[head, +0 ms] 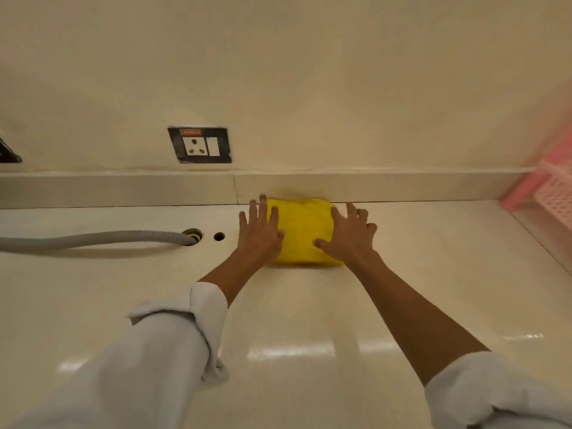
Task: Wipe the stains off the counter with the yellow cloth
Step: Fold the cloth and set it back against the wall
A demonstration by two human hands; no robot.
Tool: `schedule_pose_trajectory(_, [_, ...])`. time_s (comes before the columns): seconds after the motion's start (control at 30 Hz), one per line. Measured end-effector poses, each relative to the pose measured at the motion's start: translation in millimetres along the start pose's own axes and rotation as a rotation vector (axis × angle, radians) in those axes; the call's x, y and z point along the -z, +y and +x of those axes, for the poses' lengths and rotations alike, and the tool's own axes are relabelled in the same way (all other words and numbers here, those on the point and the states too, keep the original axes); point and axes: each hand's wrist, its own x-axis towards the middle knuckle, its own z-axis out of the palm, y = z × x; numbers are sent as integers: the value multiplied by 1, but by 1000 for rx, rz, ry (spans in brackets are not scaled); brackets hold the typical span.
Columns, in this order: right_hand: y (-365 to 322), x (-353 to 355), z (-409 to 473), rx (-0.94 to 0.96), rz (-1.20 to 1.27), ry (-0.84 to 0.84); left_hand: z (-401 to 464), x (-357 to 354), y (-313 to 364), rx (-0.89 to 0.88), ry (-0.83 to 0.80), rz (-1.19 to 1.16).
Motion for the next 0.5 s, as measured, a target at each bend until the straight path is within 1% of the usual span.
schedule_pose_trajectory(0.07, [1, -21, 2, 114, -34, -93, 2, -20, -7, -90, -119, 28])
schedule_pose_trajectory(0.13, [3, -41, -1, 187, -27, -163, -3, -36, -11, -122, -186, -14])
schedule_pose_trajectory(0.2, [7, -54, -5, 211, -17, -180, -9, -47, -15, -119, -163, -55])
schedule_pose_trajectory(0.3, [10, -62, -8, 225, -28, -170, -12, -51, -16, -122, -142, -51])
schedule_pose_trajectory(0.43, [11, -54, -9, 235, -56, -211, -18, -44, -12, -95, -196, -70])
schedule_pose_trajectory(0.5, [11, -48, -13, 217, -32, -218, -25, -39, -11, -97, -170, -74])
